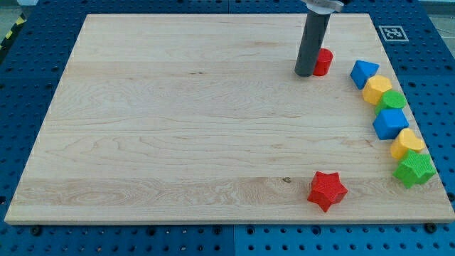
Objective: Move your arm towards the red star
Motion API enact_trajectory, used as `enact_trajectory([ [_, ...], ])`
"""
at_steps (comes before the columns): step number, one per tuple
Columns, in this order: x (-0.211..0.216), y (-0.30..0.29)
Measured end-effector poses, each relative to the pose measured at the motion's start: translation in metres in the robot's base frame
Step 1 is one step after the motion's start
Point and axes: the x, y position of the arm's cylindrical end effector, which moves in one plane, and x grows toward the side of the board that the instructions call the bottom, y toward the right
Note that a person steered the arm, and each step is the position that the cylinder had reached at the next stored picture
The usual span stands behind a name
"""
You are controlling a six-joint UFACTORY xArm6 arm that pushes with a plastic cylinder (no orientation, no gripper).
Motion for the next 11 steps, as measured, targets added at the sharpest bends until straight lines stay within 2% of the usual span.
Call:
enact_trajectory([
  [4,-0.038,0.017],
  [5,-0.035,0.049],
  [11,-0.037,0.044],
])
